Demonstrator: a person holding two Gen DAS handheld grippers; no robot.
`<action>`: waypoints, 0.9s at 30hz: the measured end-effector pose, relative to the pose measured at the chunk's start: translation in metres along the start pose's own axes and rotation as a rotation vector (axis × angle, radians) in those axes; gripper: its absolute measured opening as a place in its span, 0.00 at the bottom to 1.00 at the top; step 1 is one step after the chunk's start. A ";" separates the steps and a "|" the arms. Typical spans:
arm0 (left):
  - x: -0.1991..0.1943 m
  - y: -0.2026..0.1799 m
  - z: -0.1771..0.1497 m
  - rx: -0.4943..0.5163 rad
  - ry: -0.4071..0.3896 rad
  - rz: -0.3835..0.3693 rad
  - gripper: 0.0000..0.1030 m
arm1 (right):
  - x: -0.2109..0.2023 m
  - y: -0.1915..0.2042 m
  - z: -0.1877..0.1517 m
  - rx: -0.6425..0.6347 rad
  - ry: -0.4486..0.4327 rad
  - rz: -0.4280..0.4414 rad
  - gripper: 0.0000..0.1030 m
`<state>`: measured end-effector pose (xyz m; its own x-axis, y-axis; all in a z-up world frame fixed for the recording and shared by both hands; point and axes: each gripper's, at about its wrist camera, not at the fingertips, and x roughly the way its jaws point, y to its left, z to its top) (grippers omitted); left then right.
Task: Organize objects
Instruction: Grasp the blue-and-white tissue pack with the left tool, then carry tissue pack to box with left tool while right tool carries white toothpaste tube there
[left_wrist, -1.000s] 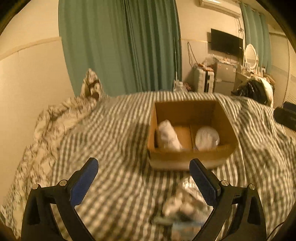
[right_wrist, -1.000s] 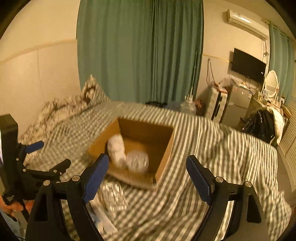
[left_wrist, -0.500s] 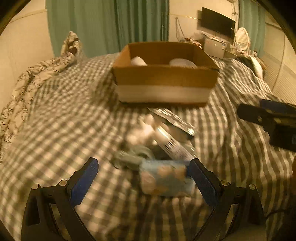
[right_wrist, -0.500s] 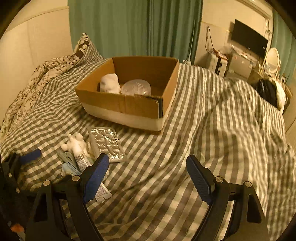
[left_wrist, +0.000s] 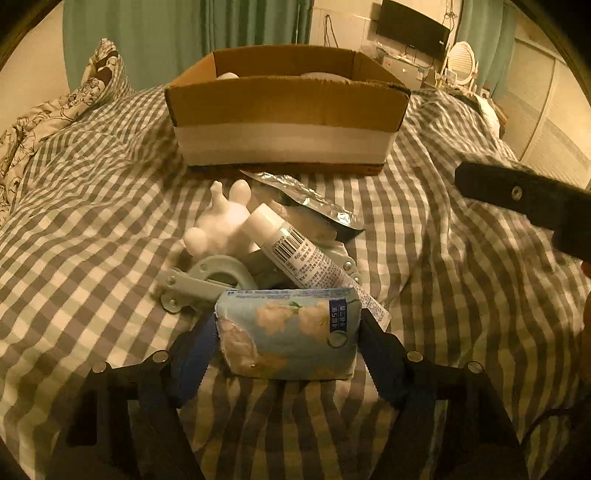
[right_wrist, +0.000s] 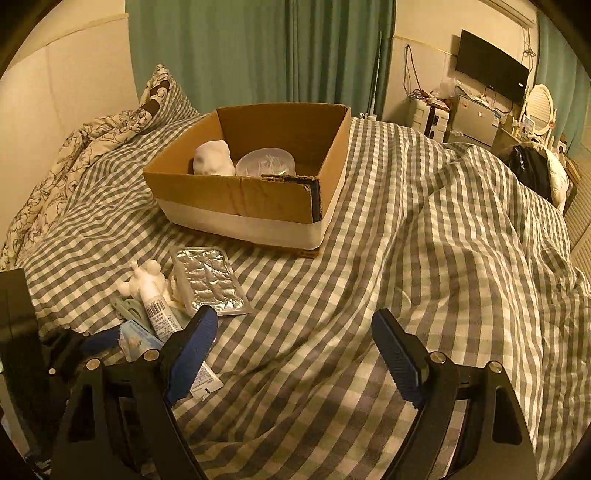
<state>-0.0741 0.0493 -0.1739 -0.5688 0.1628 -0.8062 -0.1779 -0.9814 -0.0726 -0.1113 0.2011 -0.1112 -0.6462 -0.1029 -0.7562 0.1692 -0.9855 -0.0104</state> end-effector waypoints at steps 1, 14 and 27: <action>-0.003 0.000 0.001 0.003 -0.002 -0.002 0.73 | 0.001 0.000 -0.001 0.001 0.002 0.001 0.83; -0.056 0.027 0.030 0.038 -0.119 0.178 0.73 | 0.010 0.021 -0.006 -0.050 0.040 0.005 0.83; -0.055 0.061 0.034 -0.025 -0.121 0.195 0.73 | 0.058 0.088 -0.026 -0.220 0.180 0.105 0.74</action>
<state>-0.0803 -0.0161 -0.1139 -0.6827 -0.0203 -0.7304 -0.0361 -0.9975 0.0615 -0.1145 0.1118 -0.1725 -0.4775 -0.1577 -0.8644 0.3980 -0.9159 -0.0528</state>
